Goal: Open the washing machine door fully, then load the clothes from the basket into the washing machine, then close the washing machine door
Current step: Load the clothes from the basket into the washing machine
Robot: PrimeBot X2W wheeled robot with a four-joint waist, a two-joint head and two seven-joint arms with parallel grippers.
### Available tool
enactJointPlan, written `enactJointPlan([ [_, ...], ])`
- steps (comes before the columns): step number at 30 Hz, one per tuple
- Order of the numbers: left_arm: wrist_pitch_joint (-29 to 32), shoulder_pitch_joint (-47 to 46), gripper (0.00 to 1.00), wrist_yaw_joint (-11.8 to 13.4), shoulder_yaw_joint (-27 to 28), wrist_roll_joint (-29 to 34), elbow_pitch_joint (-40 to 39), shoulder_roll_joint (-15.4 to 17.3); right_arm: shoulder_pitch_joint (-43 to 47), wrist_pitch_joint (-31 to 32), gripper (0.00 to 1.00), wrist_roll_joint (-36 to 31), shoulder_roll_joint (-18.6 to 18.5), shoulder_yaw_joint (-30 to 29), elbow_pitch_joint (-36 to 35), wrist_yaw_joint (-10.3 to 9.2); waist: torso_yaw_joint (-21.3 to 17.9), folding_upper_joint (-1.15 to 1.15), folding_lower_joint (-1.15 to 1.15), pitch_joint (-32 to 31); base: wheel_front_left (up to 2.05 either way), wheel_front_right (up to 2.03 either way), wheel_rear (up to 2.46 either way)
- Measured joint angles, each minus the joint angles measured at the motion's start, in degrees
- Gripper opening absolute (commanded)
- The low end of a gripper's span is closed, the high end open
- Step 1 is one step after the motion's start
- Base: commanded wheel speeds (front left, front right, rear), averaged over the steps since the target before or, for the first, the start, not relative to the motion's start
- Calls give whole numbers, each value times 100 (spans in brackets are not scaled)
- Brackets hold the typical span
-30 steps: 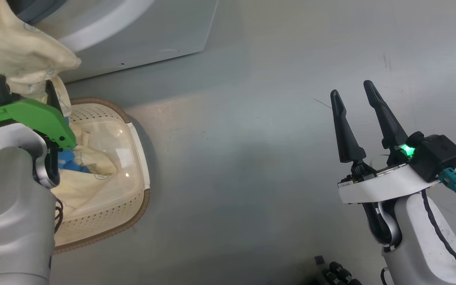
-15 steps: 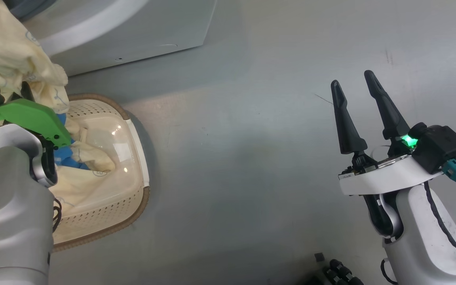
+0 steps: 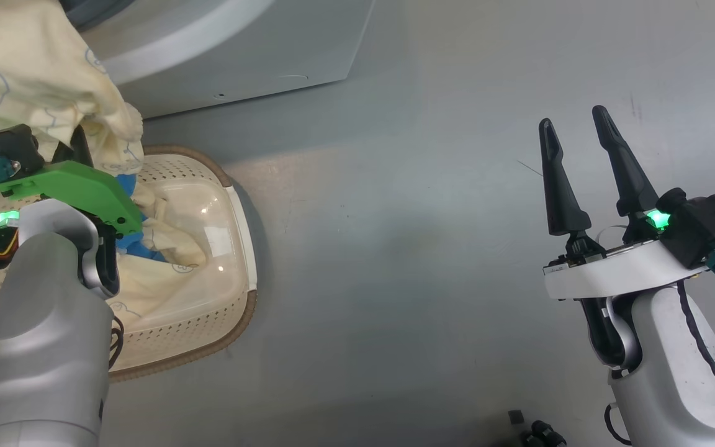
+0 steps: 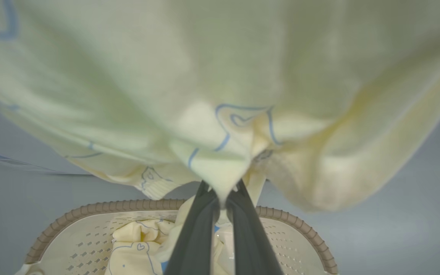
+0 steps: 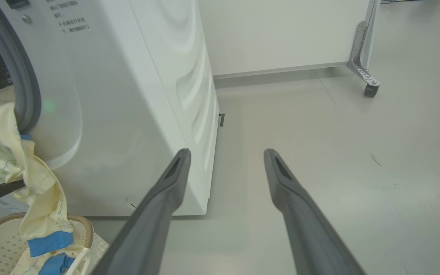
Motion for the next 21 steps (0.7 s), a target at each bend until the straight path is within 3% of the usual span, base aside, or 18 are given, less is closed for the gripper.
enactJointPlan([
  [11, -24, 230, 0, -259, -226, 74, -441, 29, 29, 0, 100, -3, -14, -53, 44, 0, 198, 0, 0, -203, 0, 0, 0],
  [21, 13, 275, 0, -276, -369, 258, -1201, 287, 130, 0, 100, -5, 8, -14, 52, 0, 314, 0, 0, -340, 0, 0, 0],
])
